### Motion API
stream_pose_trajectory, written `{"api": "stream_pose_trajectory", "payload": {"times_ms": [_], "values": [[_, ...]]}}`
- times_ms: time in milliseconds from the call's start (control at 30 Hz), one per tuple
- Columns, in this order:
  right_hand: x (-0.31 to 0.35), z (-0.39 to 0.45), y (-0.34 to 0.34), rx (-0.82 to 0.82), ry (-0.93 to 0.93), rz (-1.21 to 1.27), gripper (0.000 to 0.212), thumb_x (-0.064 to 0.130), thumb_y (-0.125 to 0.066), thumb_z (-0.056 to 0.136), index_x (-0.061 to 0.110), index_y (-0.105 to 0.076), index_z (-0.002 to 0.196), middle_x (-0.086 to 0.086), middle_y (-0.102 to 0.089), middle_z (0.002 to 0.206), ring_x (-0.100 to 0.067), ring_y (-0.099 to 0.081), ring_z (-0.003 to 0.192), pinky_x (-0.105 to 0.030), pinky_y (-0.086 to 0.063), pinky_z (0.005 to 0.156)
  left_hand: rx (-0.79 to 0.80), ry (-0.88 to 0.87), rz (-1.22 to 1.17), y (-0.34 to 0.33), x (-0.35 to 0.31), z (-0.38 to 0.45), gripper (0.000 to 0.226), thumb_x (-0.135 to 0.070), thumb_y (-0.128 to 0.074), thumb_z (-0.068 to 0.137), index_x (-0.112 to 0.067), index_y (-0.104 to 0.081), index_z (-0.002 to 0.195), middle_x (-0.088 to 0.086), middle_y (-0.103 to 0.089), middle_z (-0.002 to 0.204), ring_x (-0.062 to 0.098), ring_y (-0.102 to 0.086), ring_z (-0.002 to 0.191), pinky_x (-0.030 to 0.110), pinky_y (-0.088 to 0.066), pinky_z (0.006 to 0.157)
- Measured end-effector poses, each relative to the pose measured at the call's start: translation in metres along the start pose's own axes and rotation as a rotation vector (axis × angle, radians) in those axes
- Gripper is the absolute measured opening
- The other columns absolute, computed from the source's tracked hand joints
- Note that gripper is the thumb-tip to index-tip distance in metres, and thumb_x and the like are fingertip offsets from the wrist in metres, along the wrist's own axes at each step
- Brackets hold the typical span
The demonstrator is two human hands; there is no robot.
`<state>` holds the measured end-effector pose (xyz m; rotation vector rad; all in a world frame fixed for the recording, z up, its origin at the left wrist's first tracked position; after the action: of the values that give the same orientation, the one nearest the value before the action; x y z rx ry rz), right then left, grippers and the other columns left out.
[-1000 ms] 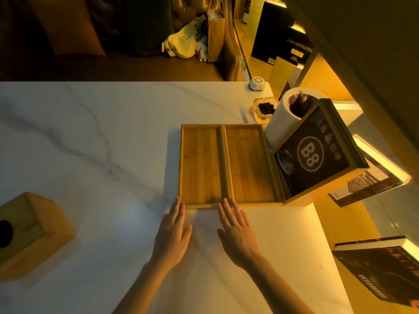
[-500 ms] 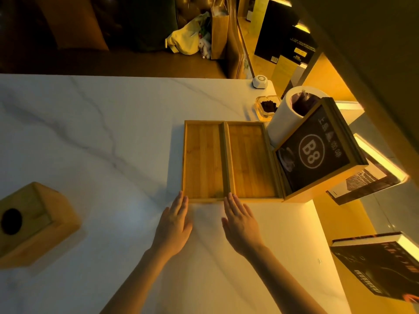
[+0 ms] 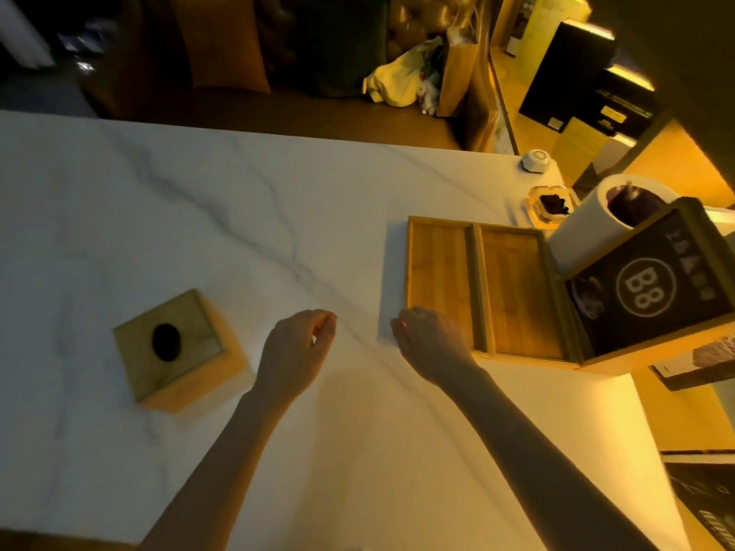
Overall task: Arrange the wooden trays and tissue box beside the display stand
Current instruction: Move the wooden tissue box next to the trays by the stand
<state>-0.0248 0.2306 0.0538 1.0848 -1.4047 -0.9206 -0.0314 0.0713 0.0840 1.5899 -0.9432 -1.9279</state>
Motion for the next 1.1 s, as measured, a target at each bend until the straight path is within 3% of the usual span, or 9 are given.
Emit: {"api": "stream_pose_trajectory", "payload": {"times_ms": [100,233,433,533,667,767,867,967,1100], "values": [[0.067,0.011,0.009,-0.073,0.108,0.043,0.034,0.030,-0.032,0.097,0.008,-0.058,0.092,-0.002,-0.052,0.075,-0.015,-0.055,0.067,-0.028,-0.048,0.065,-0.110,0.062,0.010,0.052,0.037,-0.002,0.019,-0.017,-0.049,0.088,-0.007,-0.065,0.089,0.013,-0.069,0.078,0.027,-0.062,0.069,0.039,-0.051,0.065],[0.134,0.019,-0.002,-0.087,0.156,0.143,0.034,0.027,-0.033,0.097,0.007,-0.057,0.088,-0.004,-0.052,0.075,-0.021,-0.056,0.069,-0.031,-0.044,0.064,-0.180,0.163,0.072,0.104,0.098,-0.012,0.021,-0.017,-0.046,0.090,-0.005,-0.063,0.092,0.012,-0.063,0.070,0.027,-0.057,0.064,0.034,-0.043,0.057],[0.190,0.009,-0.057,-0.001,0.091,0.244,0.032,0.027,-0.030,0.098,0.009,-0.056,0.106,-0.010,-0.064,0.105,-0.026,-0.056,0.099,-0.034,-0.043,0.079,-0.213,0.232,0.206,0.147,0.188,-0.021,0.029,-0.012,-0.045,0.090,0.000,-0.051,0.116,0.023,-0.057,0.120,0.036,-0.052,0.112,0.042,-0.043,0.092],[0.202,0.002,-0.094,0.118,-0.004,0.257,0.042,0.033,-0.027,0.098,0.010,-0.038,0.132,-0.008,-0.051,0.134,-0.023,-0.045,0.123,-0.036,-0.037,0.102,-0.117,0.250,0.351,0.148,0.225,-0.021,0.035,-0.010,-0.047,0.089,0.004,-0.046,0.121,0.026,-0.048,0.132,0.040,-0.042,0.124,0.053,-0.038,0.101],[0.213,-0.007,-0.142,0.306,-0.111,0.385,0.059,0.045,-0.023,0.096,0.011,-0.011,0.143,-0.009,-0.032,0.149,-0.024,-0.029,0.136,-0.039,-0.026,0.111,-0.024,0.305,0.355,0.144,0.257,-0.024,0.039,-0.016,-0.044,0.091,0.004,-0.043,0.123,0.027,-0.046,0.134,0.039,-0.039,0.127,0.055,-0.032,0.103],[0.215,-0.007,-0.159,0.326,-0.193,0.502,0.065,0.054,-0.021,0.092,0.014,-0.011,0.142,-0.014,-0.042,0.141,-0.027,-0.040,0.128,-0.044,-0.036,0.107,-0.024,0.421,0.156,0.139,0.269,-0.031,0.042,-0.028,-0.038,0.093,0.000,-0.045,0.122,0.023,-0.057,0.123,0.037,-0.050,0.116,0.047,-0.041,0.096],[0.214,-0.007,-0.164,0.323,-0.279,0.633,0.066,0.057,-0.023,0.090,0.017,-0.013,0.141,-0.013,-0.041,0.142,-0.028,-0.042,0.126,-0.047,-0.037,0.105,-0.066,0.479,-0.114,0.133,0.267,-0.036,0.036,-0.027,-0.035,0.093,0.001,-0.057,0.093,0.009,-0.061,0.073,0.030,-0.058,0.077,0.026,-0.042,0.060],[0.216,-0.007,-0.165,0.352,-0.314,0.702,0.068,0.060,-0.023,0.088,0.016,-0.017,0.139,-0.017,-0.047,0.135,-0.032,-0.048,0.120,-0.049,-0.041,0.101,-0.120,0.498,-0.179,0.133,0.264,-0.038,0.032,-0.025,-0.035,0.094,-0.006,-0.056,0.079,0.003,-0.053,0.063,0.018,-0.049,0.062,0.018,-0.034,0.055],[0.207,-0.004,-0.145,0.277,-0.318,0.799,0.043,0.041,-0.027,0.096,0.009,-0.042,0.122,-0.011,-0.060,0.105,-0.022,-0.056,0.088,-0.031,-0.044,0.074,-0.160,0.456,-0.151,0.140,0.250,-0.033,0.037,-0.024,-0.036,0.094,-0.006,-0.049,0.064,0.005,-0.046,0.052,0.017,-0.042,0.051,0.024,-0.032,0.050]]}}
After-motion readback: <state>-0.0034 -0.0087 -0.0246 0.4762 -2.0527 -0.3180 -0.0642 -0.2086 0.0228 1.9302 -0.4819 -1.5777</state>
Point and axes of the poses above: each hand's wrist, its own z-axis towards the middle knuckle, its own y-axis out of the back of the hand, x = y × z, the point moved 10 cm from there along z, towards the middle knuckle
